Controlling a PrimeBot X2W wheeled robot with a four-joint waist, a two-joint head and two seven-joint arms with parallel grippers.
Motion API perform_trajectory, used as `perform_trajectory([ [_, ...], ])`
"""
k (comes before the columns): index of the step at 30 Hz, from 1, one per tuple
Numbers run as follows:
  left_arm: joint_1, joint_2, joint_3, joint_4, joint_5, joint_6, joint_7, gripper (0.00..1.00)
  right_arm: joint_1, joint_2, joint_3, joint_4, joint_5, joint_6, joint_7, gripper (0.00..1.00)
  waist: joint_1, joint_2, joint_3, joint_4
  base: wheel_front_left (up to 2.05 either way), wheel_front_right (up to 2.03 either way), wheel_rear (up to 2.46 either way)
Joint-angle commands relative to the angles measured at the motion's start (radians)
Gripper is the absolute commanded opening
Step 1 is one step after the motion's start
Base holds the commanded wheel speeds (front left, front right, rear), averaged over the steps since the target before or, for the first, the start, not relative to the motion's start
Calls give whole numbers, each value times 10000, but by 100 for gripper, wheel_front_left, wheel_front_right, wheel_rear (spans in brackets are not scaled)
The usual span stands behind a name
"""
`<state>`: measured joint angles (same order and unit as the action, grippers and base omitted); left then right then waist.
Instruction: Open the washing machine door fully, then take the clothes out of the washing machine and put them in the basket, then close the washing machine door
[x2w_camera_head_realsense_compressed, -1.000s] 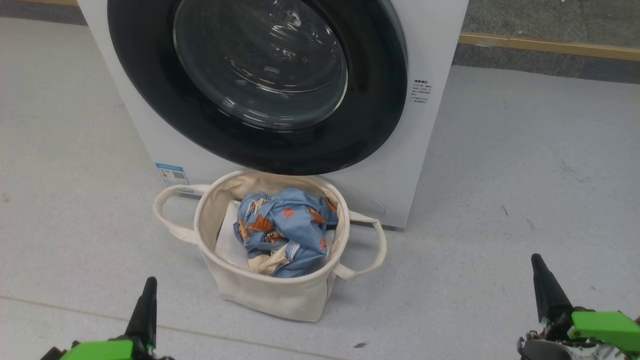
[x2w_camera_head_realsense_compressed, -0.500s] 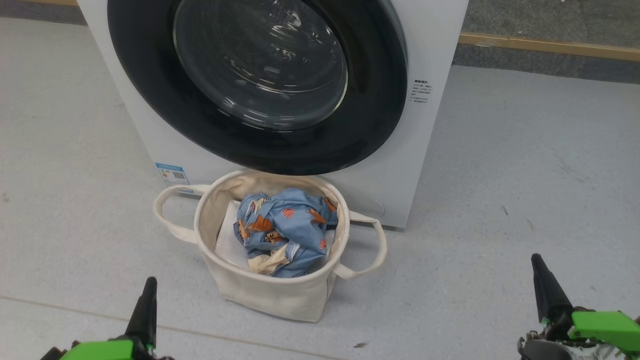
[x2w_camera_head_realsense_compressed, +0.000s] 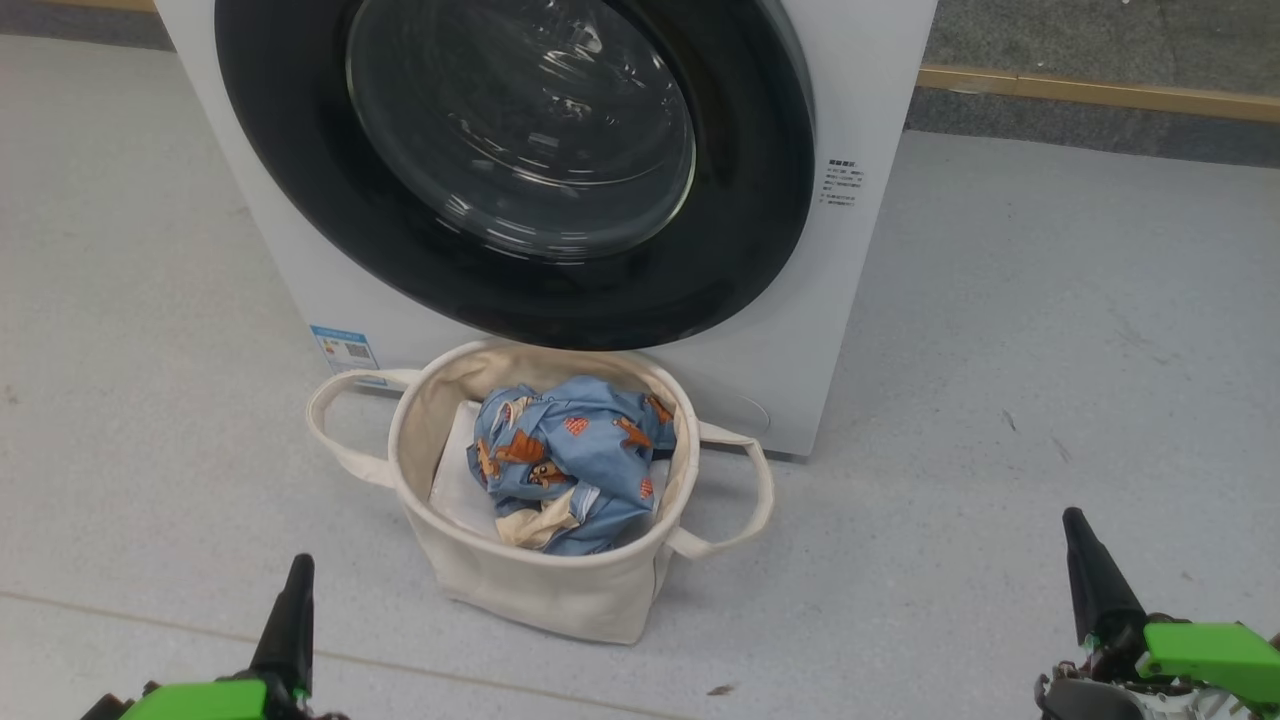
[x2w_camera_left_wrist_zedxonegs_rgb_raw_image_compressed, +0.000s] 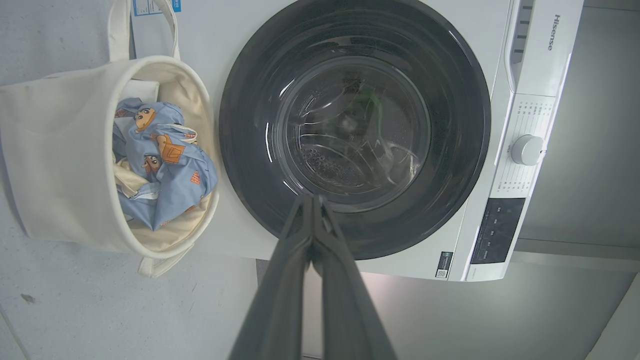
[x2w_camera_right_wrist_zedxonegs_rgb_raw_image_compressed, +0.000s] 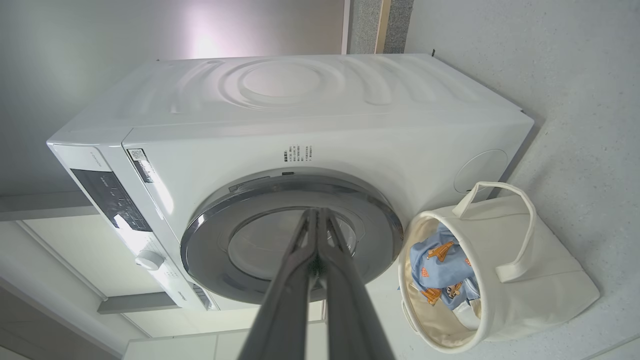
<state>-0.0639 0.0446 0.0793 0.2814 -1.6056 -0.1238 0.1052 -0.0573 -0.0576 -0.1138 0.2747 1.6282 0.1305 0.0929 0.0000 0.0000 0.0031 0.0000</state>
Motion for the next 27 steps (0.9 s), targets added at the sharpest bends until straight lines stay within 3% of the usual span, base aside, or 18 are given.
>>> perform_trajectory([
  [1,-442,56,346,-362,-30,-69,81,0,-491,-44,160,-308,-64,2,75,0,0,0,0,0,0,0,0],
  [27,-441,56,345,-362,-30,-69,80,0,-496,-10,110,-305,-105,2,115,0,0,0,0,0,0,0,0],
])
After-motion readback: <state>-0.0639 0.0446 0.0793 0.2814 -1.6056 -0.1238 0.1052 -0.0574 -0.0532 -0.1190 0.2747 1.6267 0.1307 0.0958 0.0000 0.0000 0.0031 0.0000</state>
